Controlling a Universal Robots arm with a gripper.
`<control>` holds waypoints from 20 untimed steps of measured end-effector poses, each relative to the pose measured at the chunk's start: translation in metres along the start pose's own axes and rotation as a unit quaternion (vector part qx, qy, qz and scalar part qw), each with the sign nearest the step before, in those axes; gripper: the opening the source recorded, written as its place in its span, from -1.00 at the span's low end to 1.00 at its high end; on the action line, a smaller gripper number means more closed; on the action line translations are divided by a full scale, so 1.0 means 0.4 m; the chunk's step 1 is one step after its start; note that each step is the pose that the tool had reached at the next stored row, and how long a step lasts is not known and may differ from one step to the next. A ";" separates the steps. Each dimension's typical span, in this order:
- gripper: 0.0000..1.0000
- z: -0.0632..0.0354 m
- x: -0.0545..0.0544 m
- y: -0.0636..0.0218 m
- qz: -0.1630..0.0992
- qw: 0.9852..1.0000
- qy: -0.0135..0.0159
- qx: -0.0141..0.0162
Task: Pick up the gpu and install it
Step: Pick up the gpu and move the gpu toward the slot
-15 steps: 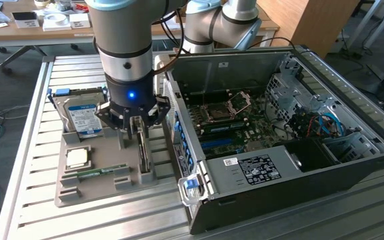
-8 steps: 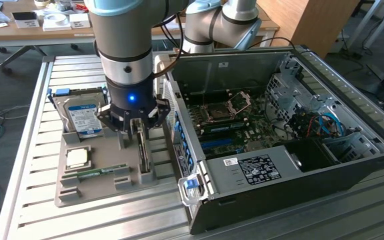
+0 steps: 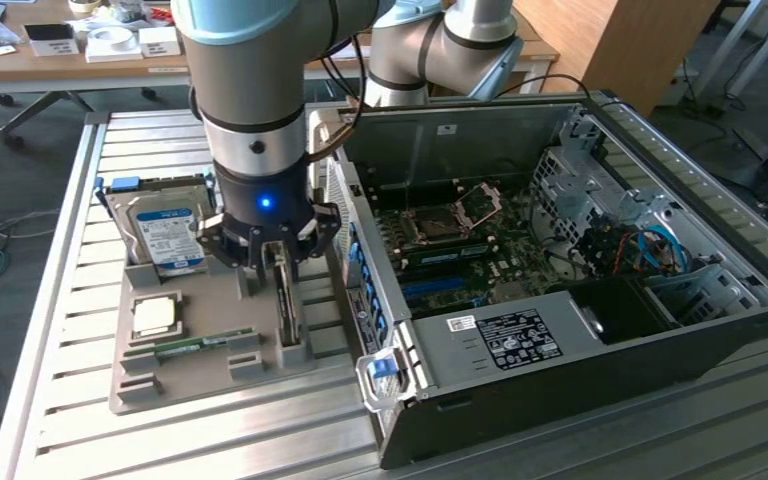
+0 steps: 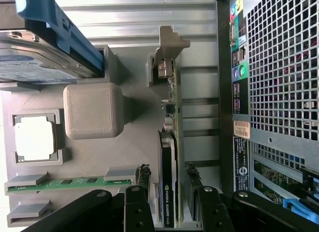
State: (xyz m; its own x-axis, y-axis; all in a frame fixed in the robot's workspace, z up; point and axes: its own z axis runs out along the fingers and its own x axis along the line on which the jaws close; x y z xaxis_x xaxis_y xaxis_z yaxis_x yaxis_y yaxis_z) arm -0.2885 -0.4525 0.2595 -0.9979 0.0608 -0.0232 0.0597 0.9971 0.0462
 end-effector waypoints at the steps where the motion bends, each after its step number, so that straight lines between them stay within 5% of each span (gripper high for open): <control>1: -0.17 0.002 0.000 0.000 0.000 1.000 0.000 0.000; 20: -0.17 0.043 -0.002 -0.002 0.000 1.000 0.000 0.000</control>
State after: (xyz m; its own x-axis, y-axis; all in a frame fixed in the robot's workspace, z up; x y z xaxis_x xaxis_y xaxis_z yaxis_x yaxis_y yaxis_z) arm -0.2872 -0.4525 0.2421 -0.9979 0.0608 -0.0233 0.0597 0.9972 0.0460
